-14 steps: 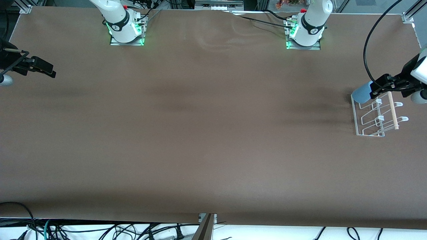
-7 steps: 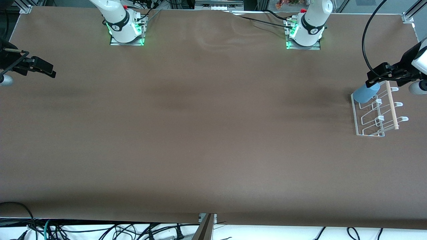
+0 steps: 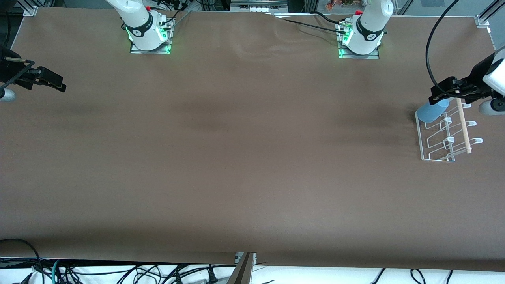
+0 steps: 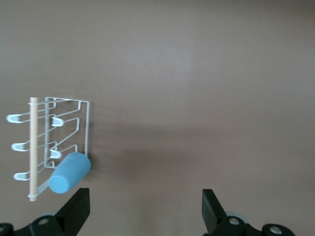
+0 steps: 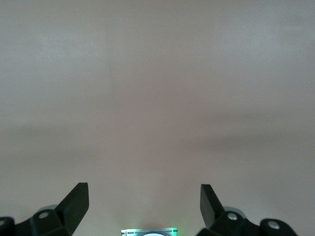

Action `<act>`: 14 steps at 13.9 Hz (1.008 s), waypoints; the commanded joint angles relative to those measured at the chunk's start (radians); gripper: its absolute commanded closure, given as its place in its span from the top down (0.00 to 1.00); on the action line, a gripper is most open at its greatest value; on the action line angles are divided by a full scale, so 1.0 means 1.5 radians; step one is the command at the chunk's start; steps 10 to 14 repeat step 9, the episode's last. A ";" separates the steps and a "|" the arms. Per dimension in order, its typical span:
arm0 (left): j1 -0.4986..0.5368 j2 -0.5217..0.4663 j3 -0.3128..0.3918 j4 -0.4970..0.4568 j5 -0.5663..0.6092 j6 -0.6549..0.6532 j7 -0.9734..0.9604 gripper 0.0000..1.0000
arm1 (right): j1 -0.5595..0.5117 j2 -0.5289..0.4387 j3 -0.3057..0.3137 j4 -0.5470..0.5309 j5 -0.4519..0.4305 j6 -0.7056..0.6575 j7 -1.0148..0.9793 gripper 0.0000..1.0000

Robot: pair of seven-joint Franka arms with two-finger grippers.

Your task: Transfer cup to left arm and place on rack

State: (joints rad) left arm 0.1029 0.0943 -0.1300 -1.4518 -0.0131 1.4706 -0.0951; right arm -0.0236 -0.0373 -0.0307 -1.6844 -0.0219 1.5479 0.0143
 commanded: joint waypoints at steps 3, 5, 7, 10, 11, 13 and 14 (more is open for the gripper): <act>0.005 0.024 0.006 0.031 -0.027 -0.010 -0.005 1.00 | -0.001 0.003 0.000 0.011 -0.001 -0.003 -0.009 1.00; 0.004 0.026 0.004 0.031 -0.025 -0.010 -0.005 1.00 | -0.001 0.003 0.000 0.011 -0.001 -0.003 -0.011 1.00; -0.002 0.027 0.002 0.031 -0.022 -0.011 -0.005 1.00 | -0.001 0.003 0.000 0.011 -0.001 -0.003 -0.011 1.00; -0.002 0.027 0.001 0.031 -0.022 -0.011 -0.004 1.00 | -0.001 0.003 0.000 0.011 -0.001 -0.002 -0.009 1.00; -0.002 0.027 0.001 0.031 -0.022 -0.011 -0.004 1.00 | -0.001 0.003 0.000 0.011 -0.001 -0.002 -0.009 1.00; -0.002 0.027 0.001 0.031 -0.022 -0.011 -0.004 1.00 | -0.001 0.003 0.000 0.011 -0.001 -0.002 -0.009 1.00; -0.002 0.027 0.001 0.031 -0.022 -0.011 -0.004 1.00 | -0.001 0.003 0.000 0.011 -0.001 -0.002 -0.009 1.00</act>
